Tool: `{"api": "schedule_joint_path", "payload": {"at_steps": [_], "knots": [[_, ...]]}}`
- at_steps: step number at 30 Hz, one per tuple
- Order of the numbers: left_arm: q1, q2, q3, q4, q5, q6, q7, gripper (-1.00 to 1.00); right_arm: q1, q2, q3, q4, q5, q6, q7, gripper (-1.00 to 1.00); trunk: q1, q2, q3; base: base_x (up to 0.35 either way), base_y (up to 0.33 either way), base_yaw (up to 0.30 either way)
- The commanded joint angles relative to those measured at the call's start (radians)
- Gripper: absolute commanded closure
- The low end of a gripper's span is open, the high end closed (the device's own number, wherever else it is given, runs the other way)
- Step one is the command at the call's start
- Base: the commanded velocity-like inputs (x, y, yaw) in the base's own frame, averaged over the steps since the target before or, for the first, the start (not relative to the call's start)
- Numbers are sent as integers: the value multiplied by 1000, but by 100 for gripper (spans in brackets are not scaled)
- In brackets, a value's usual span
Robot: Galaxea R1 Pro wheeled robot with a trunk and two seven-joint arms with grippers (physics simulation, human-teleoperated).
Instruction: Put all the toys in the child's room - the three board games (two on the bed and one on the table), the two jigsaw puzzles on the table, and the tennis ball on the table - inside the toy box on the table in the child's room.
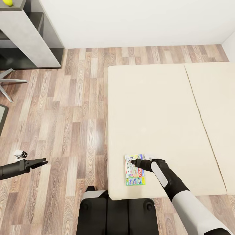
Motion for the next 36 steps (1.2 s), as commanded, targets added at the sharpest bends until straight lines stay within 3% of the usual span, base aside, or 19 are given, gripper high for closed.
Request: {"api": "schedule_joint_path", "payload": {"at_steps": [1,36], "knots": [[0,1,0,0,0,11,-4,-100,0,-1,4,-1,-9,2,-8,-100,1,-2,-1,0,0,0],[0,2,0,2,0,11,-4,-100,0,-1,4,-1,-9,2,-9,-100,1,-2,-1,0,93,0]]}}
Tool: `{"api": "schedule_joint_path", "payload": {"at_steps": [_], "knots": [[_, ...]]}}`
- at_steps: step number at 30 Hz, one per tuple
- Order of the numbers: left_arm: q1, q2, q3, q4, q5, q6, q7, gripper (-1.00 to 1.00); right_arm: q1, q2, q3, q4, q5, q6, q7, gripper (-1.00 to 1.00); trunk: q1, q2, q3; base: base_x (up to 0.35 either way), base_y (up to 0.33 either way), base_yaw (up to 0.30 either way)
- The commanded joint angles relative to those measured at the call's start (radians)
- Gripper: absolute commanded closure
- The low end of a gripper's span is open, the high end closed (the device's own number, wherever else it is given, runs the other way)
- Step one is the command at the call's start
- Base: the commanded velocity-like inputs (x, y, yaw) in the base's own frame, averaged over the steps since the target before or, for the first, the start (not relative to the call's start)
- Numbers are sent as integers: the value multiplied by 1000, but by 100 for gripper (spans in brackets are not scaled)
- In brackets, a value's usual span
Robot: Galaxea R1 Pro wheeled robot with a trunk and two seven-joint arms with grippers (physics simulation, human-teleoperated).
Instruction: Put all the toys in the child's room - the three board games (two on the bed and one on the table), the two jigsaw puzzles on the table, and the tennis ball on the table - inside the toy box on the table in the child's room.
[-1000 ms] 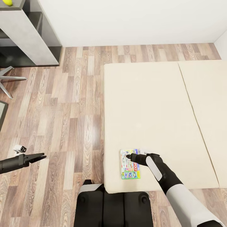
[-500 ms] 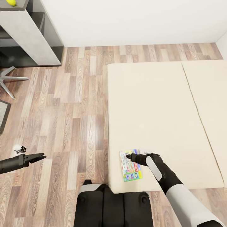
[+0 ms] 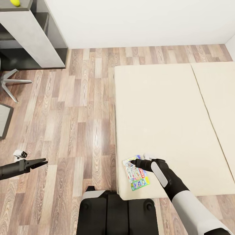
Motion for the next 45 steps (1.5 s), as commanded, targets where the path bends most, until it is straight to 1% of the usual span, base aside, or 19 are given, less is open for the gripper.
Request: {"api": "schedule_joint_path", "payload": {"at_steps": [1,10,14,24,30,45], "knots": [[0,0,0,0,0,11,-4,-100,0,-1,4,-1,-10,2,-8,-100,1,-2,-1,0,13,0],[0,0,0,0,0,11,-4,-100,0,-9,4,1,-11,4,-12,-100,1,-2,-1,0,4,0],[0,0,0,0,0,11,-4,-100,0,-11,6,1,-11,17,-13,-100,1,-2,-1,0,0,0],[0,0,0,1,0,11,-4,-100,0,-7,7,2,-10,70,-16,-100,1,-2,-1,0,0,0],[0,0,0,0,0,11,-4,-100,0,-8,12,4,-11,82,-15,-100,1,-2,-1,0,0,0],[0,0,0,1,0,11,-4,-100,0,-1,14,9,-11,119,-14,-100,1,-2,-1,0,0,0]]}}
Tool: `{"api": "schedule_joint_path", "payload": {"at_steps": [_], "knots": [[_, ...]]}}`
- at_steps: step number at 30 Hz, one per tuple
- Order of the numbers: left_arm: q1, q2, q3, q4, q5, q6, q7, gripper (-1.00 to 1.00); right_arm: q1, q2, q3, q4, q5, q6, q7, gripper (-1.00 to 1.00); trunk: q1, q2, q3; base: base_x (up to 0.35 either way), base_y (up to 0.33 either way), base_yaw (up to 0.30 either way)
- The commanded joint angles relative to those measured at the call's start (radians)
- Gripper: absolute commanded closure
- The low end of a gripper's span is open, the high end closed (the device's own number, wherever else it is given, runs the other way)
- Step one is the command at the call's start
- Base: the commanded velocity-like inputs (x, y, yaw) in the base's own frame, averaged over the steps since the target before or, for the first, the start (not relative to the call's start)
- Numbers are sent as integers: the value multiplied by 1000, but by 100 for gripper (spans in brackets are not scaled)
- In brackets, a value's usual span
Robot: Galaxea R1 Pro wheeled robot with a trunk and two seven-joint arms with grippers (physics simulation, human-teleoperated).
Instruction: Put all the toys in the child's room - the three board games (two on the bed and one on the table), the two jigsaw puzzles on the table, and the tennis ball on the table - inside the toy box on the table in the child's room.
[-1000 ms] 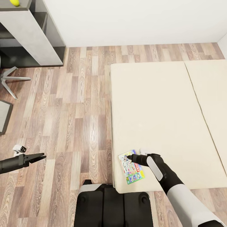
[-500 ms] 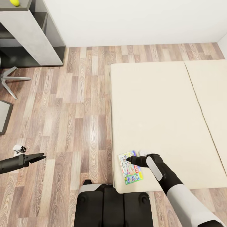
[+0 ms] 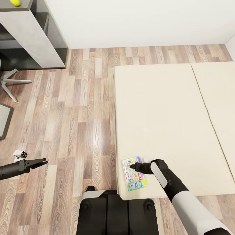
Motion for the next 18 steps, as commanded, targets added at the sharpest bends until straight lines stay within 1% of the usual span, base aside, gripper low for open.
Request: {"api": "schedule_joint_path", "payload": {"at_steps": [1,18], "knots": [[0,0,0,0,0,11,-4,-100,0,-1,3,2,-10,3,-8,-100,1,-2,-1,0,0,0],[0,0,0,0,0,11,-4,-100,0,2,2,8,-10,4,-7,-100,1,-2,-1,0,0,0]]}}
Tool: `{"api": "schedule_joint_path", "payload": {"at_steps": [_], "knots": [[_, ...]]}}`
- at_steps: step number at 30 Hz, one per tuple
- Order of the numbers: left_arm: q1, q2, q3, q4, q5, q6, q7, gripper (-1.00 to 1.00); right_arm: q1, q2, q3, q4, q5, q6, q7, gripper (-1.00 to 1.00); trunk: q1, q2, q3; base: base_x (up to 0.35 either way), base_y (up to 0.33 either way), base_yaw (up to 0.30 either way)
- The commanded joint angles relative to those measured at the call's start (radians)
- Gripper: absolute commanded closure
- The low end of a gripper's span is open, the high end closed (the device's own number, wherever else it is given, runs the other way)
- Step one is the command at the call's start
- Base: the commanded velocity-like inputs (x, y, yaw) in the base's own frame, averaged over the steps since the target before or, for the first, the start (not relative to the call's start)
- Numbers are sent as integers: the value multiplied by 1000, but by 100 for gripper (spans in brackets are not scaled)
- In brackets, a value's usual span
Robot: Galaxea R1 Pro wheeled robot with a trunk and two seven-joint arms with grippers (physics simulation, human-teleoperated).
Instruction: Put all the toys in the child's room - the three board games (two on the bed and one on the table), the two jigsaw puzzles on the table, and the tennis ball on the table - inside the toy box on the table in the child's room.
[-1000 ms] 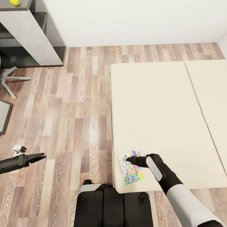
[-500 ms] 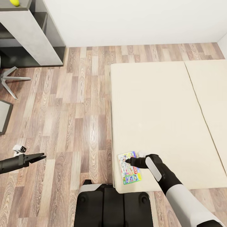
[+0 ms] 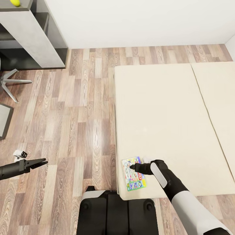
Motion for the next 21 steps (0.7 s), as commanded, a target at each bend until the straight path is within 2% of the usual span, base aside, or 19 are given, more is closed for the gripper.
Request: {"api": "schedule_joint_path", "payload": {"at_steps": [1,21], "knots": [[0,0,0,0,0,11,-4,-100,0,-1,3,-1,-9,3,-8,-100,1,-2,-1,0,31,0],[0,0,0,0,0,11,-4,-100,0,-1,3,-1,-9,1,-8,-100,1,-2,-1,0,77,0]]}}
